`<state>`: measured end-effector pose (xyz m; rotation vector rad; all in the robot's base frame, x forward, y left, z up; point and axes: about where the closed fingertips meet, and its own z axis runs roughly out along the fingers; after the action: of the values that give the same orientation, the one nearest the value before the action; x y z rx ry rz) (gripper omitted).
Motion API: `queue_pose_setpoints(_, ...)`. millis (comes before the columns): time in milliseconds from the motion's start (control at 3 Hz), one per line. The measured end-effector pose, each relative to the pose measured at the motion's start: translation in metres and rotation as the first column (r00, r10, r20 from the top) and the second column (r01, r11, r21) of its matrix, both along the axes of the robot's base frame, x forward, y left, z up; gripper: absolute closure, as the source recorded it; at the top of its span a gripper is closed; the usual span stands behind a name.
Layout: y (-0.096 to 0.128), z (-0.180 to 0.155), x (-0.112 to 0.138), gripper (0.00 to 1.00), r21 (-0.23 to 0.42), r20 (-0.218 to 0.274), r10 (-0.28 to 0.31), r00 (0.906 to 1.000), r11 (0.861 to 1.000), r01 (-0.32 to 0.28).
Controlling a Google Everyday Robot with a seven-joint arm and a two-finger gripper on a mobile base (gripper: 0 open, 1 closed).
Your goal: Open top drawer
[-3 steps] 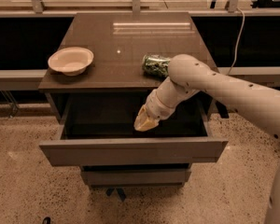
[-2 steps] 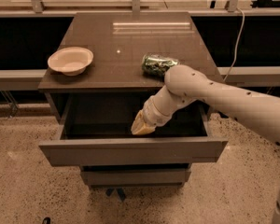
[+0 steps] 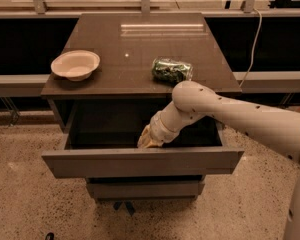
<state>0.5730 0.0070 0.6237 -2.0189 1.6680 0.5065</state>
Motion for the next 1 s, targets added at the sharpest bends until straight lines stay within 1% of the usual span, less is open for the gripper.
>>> queue_pose_setpoints(333,0.005,0.001,-0.006,1.0,0.036,-0.021,0.037,0.9991,0.999,-0.037)
queue_pose_setpoints(667,0.01,0.012,-0.017,1.0,0.066,-0.037,0.091,0.9952,0.994,-0.088)
queue_pose_setpoints(1000,0.014,0.026,-0.032,1.0,0.082,-0.069,0.148,0.9866,0.986,-0.142)
